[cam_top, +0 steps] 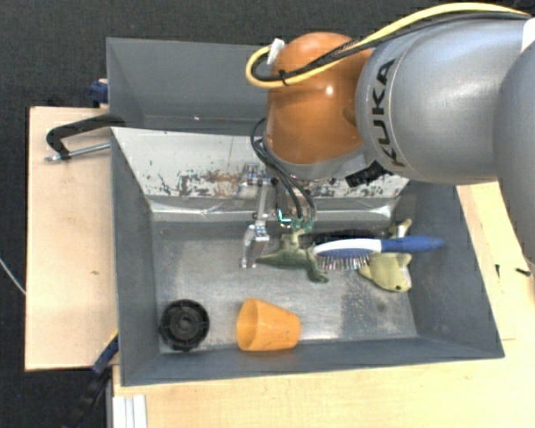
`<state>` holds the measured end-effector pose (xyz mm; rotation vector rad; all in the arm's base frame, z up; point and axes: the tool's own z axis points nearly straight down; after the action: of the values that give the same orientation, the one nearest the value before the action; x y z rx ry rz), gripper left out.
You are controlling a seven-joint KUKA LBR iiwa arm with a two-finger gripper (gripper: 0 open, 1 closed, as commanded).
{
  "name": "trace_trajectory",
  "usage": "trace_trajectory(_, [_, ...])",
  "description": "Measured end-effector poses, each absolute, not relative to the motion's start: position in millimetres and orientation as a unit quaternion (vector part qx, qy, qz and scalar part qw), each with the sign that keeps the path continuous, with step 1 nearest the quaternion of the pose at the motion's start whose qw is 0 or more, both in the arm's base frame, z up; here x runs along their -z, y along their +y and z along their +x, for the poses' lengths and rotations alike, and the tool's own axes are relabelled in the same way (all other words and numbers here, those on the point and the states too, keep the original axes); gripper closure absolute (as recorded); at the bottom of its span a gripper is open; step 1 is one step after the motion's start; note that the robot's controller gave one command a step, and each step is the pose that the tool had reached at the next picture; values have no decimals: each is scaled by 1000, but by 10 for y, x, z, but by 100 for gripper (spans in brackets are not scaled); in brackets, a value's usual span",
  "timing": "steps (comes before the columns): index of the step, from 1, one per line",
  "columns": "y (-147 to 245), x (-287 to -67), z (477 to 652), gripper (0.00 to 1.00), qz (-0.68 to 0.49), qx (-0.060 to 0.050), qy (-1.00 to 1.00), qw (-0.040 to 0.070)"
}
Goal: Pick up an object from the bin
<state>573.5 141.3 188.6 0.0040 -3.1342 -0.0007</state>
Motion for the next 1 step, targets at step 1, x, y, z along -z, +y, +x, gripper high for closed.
trace_trajectory(1, [831,-787,5303,0,-15,1,-1000,-13])
